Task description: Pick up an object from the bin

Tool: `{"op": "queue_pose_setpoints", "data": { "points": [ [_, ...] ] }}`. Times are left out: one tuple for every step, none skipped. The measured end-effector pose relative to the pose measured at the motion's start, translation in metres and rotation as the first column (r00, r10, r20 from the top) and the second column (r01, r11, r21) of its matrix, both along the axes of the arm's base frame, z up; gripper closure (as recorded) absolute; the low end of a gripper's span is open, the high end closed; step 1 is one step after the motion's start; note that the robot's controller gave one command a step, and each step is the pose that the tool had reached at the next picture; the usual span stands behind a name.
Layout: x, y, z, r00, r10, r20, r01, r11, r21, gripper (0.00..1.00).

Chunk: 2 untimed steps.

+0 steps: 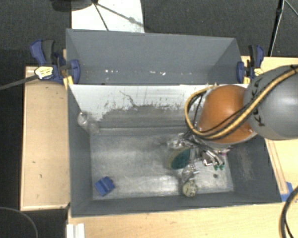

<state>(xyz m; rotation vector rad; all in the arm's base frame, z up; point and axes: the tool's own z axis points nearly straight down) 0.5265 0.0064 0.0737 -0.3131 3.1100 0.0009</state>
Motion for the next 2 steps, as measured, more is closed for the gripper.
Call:
{"op": "queue_pose_setpoints", "data": {
  "points": [
    [0.003, 0.002, 0.002, 1.0, -0.002, 0.006, 0.002, 1.0, 0.001, 1.0],
    [-0.011, -0.011, 0.164, 0.999, -0.052, -0.006, 0.052, 0.999, -0.002, 1.0]
  ]
}}
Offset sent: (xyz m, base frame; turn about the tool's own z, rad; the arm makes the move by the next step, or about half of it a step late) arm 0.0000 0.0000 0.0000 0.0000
